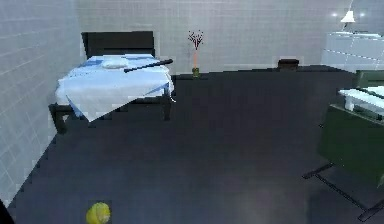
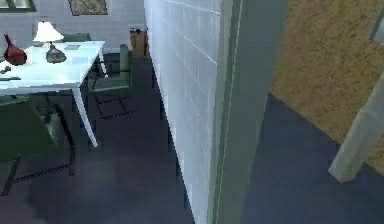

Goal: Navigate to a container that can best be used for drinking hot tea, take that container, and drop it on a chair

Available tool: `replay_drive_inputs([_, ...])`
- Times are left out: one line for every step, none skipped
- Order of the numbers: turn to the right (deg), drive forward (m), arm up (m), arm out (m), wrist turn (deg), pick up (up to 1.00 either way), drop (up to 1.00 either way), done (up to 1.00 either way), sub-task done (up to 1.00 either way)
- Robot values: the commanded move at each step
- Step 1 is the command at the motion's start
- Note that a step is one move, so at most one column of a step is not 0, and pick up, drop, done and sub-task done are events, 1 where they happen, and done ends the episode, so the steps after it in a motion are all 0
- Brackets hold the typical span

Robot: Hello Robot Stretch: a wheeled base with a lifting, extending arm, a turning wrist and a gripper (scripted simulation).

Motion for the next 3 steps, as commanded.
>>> replay_drive_inputs([18.0, 0.0, 0.0, 0.0, 0.0, 0.0, 0.0, 0.0, 0.0])
replay_drive_inputs([0.0, 1.0, 0.0, 0.0, 0.0, 0.0, 0.0, 0.0, 0.0])
replay_drive_inputs([3.0, 0.0, 0.0, 0.0, 0.0, 0.0, 0.0, 0.0, 0.0])
